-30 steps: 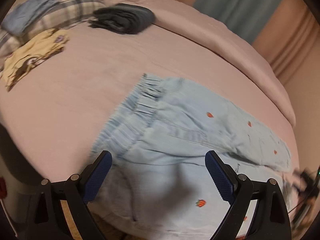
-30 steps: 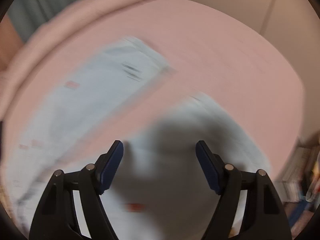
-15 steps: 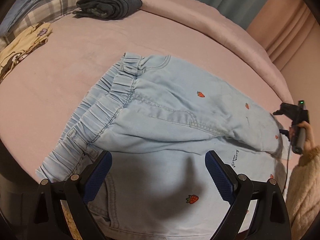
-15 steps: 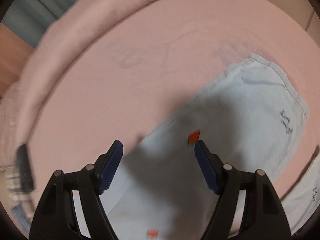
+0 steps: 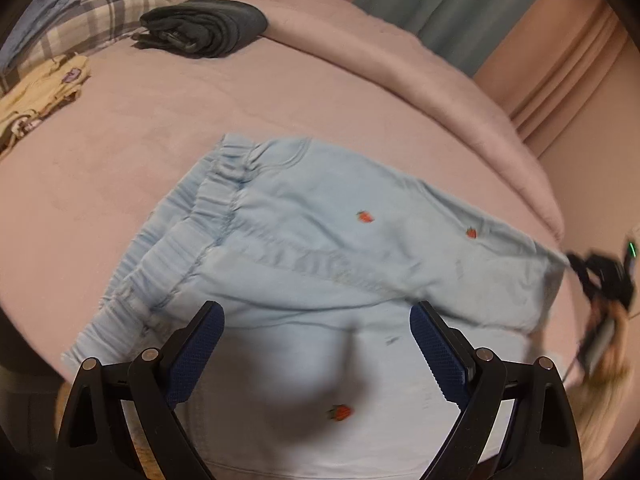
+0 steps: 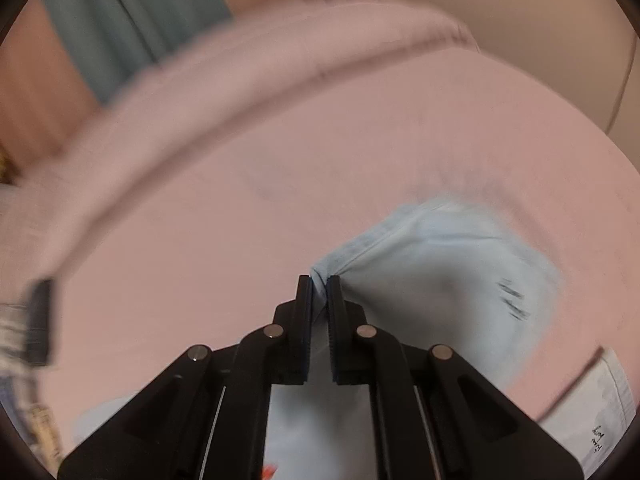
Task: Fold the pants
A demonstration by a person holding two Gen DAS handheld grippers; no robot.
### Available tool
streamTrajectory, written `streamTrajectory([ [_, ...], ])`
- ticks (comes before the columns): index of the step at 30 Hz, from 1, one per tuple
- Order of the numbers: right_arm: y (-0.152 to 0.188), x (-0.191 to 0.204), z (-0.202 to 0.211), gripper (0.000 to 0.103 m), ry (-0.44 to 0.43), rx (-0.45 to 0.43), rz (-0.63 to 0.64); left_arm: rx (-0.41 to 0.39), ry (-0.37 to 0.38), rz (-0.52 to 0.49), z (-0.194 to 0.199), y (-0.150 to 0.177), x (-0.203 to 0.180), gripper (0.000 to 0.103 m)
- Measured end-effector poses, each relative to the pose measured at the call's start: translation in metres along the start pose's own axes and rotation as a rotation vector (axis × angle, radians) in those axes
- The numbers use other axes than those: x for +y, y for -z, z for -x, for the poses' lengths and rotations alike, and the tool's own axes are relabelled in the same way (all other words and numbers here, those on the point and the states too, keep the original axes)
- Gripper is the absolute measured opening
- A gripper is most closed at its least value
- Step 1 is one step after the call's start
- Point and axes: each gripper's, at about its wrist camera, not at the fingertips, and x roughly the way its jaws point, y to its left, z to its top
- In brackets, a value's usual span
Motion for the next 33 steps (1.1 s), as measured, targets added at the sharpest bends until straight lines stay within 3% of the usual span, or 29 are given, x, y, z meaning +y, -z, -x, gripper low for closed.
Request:
streamTrajectory([
  [3, 0.017, -0.015, 0.042, 0.007, -0.079, -0.065, -0.009, 0.007, 0.068, 0.032, -0.001, -0.004, -0.002, 0.094],
  [5, 0.042, -0.033, 0.06, 0.007, -0.052, -0.06, -0.002, 0.024, 0.092, 0.046, -0.006, -0.009, -0.006, 0.094],
  [10, 0.097, -0.081, 0.026, 0.007, 0.055, 0.1, -0.036, 0.038, 0.161, 0.064, -0.028, -0.033, -0.026, 0.094],
  [12, 0.116, -0.097, 0.018, 0.007, 0.063, 0.154, -0.091, 0.061, 0.155, 0.09, -0.045, -0.044, -0.032, 0.094],
  [16, 0.121, -0.1, 0.022, 0.007, 0.045, 0.141, -0.099, 0.1, 0.092, 0.125, -0.079, -0.058, -0.035, 0.094],
  [17, 0.122, -0.099, 0.026, 0.007, 0.047, 0.14, -0.088, 0.102, 0.069, 0.156, -0.088, -0.062, -0.031, 0.09],
  [18, 0.121, -0.098, 0.024, 0.007, 0.049, 0.143, -0.083, 0.097, 0.064, 0.178, -0.09, -0.065, -0.026, 0.059],
  [19, 0.12, -0.098, 0.022, 0.007, 0.047, 0.144, -0.082, 0.103, 0.063, 0.182, -0.091, -0.066, -0.024, 0.037],
  [20, 0.121, -0.098, 0.027, 0.007, 0.041, 0.144, -0.086, 0.126, 0.07, 0.17, -0.092, -0.067, -0.023, 0.007],
  [21, 0.119, -0.098, 0.027, 0.007, 0.028, 0.147, -0.09, 0.145, 0.078, 0.161, -0.088, -0.066, -0.023, 0.006],
  [25, 0.126, -0.095, 0.064, 0.007, 0.014, 0.098, -0.064, 0.087, 0.191, 0.137, -0.027, -0.044, -0.013, 0.005],
  [28, 0.118, -0.095, 0.095, 0.007, -0.012, 0.037, -0.057, 0.05, 0.259, 0.119, 0.032, -0.001, 0.012, 0.005],
  [33, 0.126, -0.109, 0.114, 0.007, -0.023, 0.051, -0.1, 0.165, 0.202, 0.112, 0.042, 0.078, 0.049, 0.005],
])
